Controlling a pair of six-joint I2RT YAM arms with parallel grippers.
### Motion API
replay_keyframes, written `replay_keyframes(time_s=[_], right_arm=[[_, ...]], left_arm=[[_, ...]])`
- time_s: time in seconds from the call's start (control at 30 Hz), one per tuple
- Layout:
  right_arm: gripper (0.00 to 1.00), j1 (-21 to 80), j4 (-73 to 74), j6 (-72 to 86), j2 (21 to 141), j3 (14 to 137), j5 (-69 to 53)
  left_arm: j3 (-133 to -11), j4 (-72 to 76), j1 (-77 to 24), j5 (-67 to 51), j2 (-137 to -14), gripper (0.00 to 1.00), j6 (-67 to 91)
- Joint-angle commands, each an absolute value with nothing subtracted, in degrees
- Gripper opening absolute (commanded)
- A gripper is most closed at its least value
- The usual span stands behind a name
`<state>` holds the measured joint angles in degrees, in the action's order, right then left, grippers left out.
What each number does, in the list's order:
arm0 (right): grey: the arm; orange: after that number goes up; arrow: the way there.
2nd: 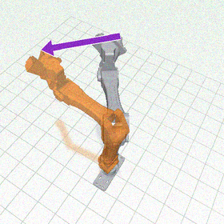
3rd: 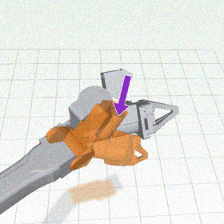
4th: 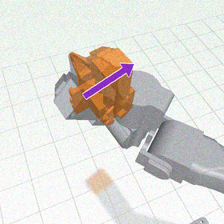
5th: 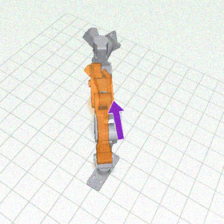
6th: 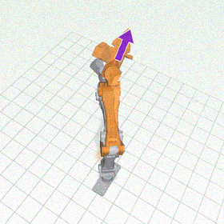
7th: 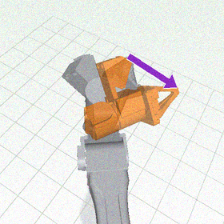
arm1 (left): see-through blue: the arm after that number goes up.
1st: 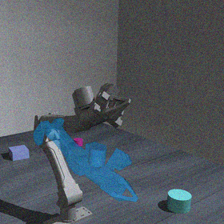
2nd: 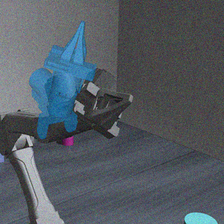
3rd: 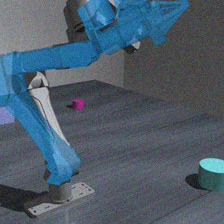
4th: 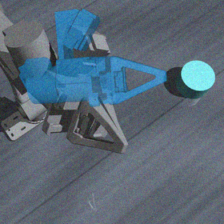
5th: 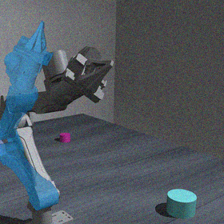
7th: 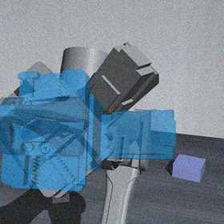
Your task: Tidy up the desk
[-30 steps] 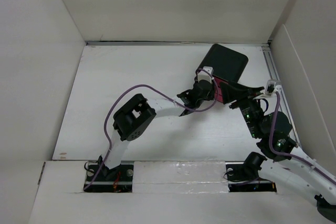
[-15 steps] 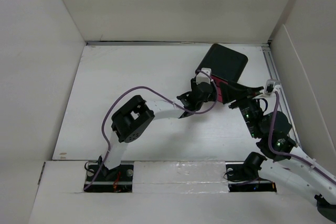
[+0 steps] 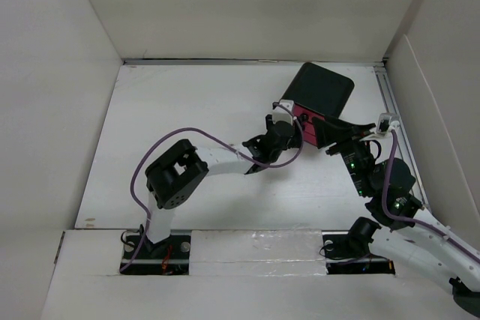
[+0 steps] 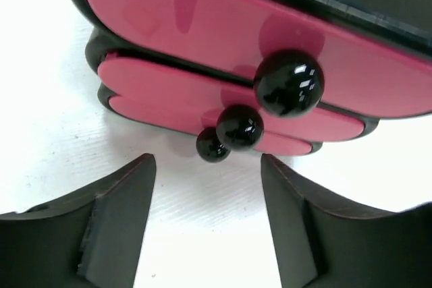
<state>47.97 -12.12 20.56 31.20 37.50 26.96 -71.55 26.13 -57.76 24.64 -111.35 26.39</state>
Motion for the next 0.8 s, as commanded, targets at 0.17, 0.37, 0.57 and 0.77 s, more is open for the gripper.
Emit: replay_keyframes(time_s=[0.17,0.37,0.57,0.77], right_arm=[[0.55,47.55,-14.68,20.65,31.11,37.62,26.46],[0.55,47.55,-14.59,20.48,31.38,37.79,26.54],[0.55,47.55,-14.59,20.39,31.29,37.79,26.81],[0.56,47.55,-14.68,20.30,31.46,37.71,26.98]], left_arm=[[-66.88,33.66,-60.73,23.12,-108.37,0.42,20.13],[-71.10,31.91,-60.73,21.88,-113.99,0.54,19.51],[-74.71,30.76,-59.25,20.83,-118.30,0.58,21.27],[-75.15,31.29,-57.83,19.34,-120.32,0.59,21.71]])
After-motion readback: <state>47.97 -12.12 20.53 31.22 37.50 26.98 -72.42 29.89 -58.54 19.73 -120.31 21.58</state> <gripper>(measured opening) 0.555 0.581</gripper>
